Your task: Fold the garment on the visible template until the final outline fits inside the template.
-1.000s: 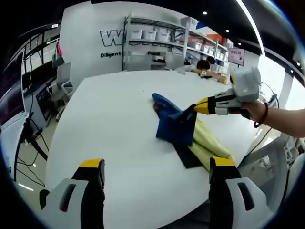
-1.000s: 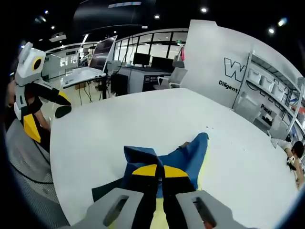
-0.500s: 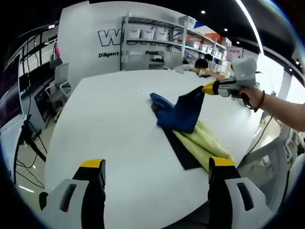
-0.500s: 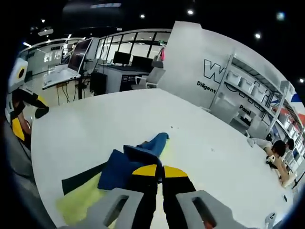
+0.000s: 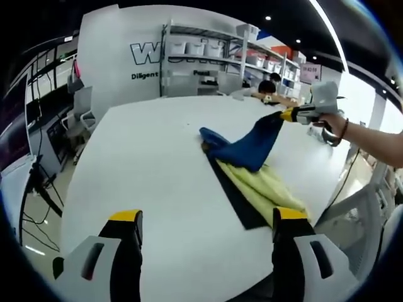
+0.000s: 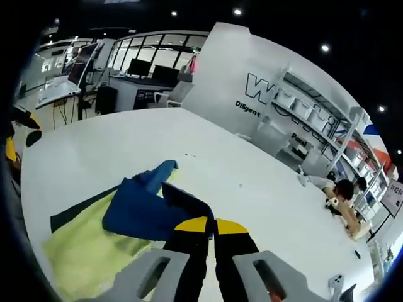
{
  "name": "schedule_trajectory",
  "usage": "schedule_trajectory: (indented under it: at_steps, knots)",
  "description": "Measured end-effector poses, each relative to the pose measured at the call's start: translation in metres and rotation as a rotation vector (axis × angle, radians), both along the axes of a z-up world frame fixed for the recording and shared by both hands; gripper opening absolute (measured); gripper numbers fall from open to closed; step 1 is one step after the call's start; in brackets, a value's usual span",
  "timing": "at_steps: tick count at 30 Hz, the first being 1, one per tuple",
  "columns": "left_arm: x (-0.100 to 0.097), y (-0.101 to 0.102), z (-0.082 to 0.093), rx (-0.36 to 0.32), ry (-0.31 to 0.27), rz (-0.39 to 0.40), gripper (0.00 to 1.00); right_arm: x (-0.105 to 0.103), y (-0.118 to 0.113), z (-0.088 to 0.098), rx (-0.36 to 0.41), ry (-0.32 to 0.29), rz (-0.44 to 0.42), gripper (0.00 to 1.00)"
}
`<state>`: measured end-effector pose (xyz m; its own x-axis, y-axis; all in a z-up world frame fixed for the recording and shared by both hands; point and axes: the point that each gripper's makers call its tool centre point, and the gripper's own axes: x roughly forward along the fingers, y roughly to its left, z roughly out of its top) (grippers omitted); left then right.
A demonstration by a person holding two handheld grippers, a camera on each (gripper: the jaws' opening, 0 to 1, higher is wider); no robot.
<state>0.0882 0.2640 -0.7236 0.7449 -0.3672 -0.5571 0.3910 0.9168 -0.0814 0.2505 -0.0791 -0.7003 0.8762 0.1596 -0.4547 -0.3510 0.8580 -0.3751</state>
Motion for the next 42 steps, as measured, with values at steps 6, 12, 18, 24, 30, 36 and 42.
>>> schedule_trajectory:
  at_steps: [6, 12, 18, 24, 30, 36, 42]
  knots:
    - [-0.002, -0.009, 0.001, 0.018, -0.012, -0.051, 0.86, 0.004, -0.030, 0.005, -0.019, -0.015, -0.068, 0.00]
    - [-0.001, -0.011, -0.002, 0.035, -0.003, -0.056, 0.86, 0.007, -0.050, 0.002, -0.042, -0.009, -0.099, 0.00]
    - [0.001, -0.013, -0.004, 0.034, 0.004, -0.054, 0.85, 0.009, -0.080, -0.009, -0.069, 0.015, -0.144, 0.00]
    - [0.006, -0.016, -0.009, 0.036, 0.013, -0.049, 0.85, 0.008, -0.103, -0.020, -0.072, 0.039, -0.177, 0.00]
    - [0.013, -0.024, -0.012, 0.023, 0.018, -0.032, 0.84, 0.012, -0.126, -0.032, -0.074, 0.062, -0.202, 0.00]
    - [0.020, -0.034, -0.017, 0.027, 0.025, -0.041, 0.82, 0.014, -0.153, -0.044, -0.046, 0.085, -0.270, 0.00]
    - [0.036, -0.042, -0.024, 0.029, 0.035, -0.051, 0.79, 0.014, -0.178, -0.054, 0.005, 0.104, -0.342, 0.00]
